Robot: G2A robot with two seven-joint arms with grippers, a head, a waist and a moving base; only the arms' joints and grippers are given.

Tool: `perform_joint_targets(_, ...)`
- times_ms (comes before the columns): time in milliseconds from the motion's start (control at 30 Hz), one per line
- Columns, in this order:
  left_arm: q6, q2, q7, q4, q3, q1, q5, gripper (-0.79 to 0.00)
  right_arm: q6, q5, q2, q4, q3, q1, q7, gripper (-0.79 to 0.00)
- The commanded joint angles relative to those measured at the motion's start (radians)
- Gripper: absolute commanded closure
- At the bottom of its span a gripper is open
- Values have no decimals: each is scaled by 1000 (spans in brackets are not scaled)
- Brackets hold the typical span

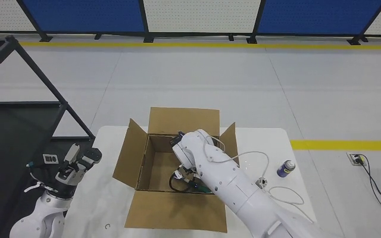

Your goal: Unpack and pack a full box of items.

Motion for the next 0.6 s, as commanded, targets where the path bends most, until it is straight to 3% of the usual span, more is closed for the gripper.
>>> perform_joint_targets(0, 3, -1, 1, 7, 3, -5, -7, -785, 0, 0, 0, 0, 0, 0, 0, -785)
perform_joint_targets(133, 1, -2, -4, 14, 11, -14, -13, -785, 4, -7, 0, 4, 1, -16, -41, -785)
perform_joint_targets(567, -5, -2, -10, 44, 6, -29, -32, -785, -259, 50, -55, 212, -21, 25, -79, -785)
